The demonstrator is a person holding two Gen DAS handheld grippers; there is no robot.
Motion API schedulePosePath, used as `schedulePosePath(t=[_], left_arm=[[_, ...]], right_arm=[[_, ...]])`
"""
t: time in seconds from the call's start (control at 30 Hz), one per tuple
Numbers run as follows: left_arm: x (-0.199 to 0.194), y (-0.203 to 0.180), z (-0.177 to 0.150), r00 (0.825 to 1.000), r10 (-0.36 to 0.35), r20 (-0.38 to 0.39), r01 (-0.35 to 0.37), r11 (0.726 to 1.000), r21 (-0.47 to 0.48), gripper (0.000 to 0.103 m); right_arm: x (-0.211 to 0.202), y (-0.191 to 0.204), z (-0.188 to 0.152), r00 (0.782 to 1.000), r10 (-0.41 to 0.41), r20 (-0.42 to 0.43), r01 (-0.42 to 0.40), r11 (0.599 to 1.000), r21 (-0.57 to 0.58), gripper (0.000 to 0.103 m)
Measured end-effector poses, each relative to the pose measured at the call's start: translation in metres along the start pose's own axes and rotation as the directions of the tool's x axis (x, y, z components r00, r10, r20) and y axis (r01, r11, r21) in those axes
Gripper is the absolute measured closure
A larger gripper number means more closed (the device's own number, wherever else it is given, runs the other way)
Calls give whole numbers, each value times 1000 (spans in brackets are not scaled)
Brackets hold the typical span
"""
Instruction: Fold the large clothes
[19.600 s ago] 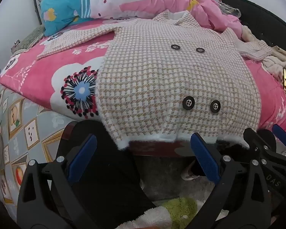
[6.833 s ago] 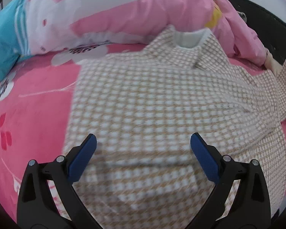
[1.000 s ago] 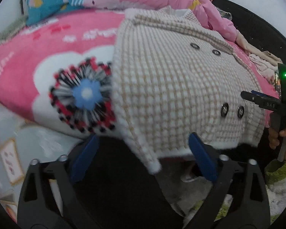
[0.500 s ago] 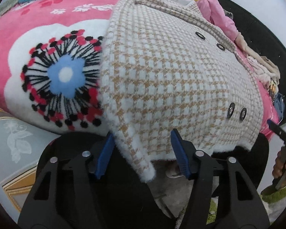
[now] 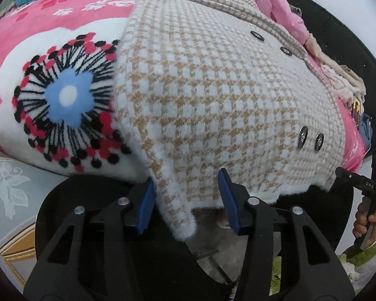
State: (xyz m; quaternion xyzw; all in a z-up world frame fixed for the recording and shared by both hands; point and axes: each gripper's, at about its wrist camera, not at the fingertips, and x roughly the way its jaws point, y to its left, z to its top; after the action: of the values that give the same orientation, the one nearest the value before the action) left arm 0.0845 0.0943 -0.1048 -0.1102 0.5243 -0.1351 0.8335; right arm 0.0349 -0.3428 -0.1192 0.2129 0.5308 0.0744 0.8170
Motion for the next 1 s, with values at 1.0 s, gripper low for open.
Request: schedulePosePath(t=[1.0], left_arm=[[-113, -16, 104, 892, -272, 360, 280, 960, 33, 97]], right_arm=[[-81, 77, 109, 933, 219, 284, -176, 970, -171, 96]])
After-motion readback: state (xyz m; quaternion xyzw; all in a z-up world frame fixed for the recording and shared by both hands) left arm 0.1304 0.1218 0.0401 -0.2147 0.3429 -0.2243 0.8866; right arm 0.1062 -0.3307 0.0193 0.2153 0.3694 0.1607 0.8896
